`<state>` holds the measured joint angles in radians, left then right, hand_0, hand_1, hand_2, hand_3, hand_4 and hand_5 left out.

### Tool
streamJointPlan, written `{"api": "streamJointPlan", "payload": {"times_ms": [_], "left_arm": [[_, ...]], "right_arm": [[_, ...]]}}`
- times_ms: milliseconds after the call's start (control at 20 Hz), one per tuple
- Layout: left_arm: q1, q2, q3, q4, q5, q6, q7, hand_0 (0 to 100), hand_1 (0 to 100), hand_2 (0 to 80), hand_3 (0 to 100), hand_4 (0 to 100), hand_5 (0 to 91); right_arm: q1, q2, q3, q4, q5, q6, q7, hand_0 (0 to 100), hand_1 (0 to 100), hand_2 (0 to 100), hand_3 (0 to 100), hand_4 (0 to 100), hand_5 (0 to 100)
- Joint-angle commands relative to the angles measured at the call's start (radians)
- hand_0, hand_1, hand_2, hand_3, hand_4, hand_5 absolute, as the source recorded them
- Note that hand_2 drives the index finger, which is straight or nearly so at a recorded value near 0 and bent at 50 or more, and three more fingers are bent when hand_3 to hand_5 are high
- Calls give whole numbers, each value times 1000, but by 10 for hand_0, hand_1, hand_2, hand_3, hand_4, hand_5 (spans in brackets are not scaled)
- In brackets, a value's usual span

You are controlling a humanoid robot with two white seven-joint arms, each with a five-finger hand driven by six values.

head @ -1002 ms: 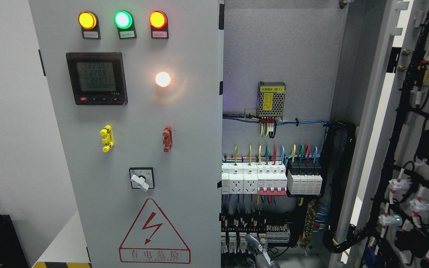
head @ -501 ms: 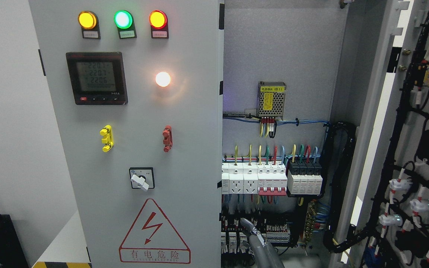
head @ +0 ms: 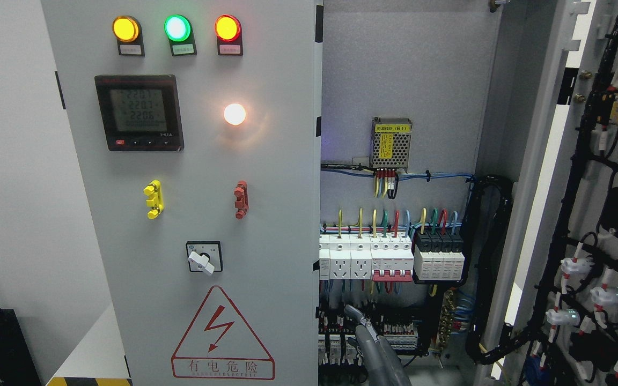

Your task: Open door with both hands

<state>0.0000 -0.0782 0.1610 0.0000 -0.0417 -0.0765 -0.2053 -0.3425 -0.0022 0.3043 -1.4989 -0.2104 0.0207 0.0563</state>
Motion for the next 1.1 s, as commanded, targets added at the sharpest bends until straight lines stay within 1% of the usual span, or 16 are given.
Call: {"api": "streamJointPlan", "payload": {"times_ms": [0,150,200,301,351,952,1052], "left_arm": [[18,0,0,-2,-1,0,-5,0,0,0,0,0,0],[18,0,0,-2,0,0,-6,0,0,0,0,0,0],[18,0,0,-2,0,0,-6,0,0,0,0,0,0],[18,0,0,-2,0,0,-5,0,0,0,0,0,0],[18,0,0,-2,-1,0,-6,0,0,0,0,0,0],[18,0,0,-2,0,0,-6,0,0,0,0,0,0],[18,0,0,-2,0,0,-5,0,0,0,0,0,0]], "right_arm": [[-26,21,9,55,-23,5,2,386,0,0,0,0,0],[-38,21,9,51,-23,5,2,386,0,0,0,0,0],[-39,21,9,51,-23,5,10,386,0,0,0,0,0],[-44,21,9,49,-23,4,49,386,0,0,0,0,0],[-46,21,9,49,-23,5,54,386,0,0,0,0,0],[-85,22,12,54,-24,7,57,386,0,0,0,0,0],[-85,21,21,52,-38,7,59,386,0,0,0,0,0]]}}
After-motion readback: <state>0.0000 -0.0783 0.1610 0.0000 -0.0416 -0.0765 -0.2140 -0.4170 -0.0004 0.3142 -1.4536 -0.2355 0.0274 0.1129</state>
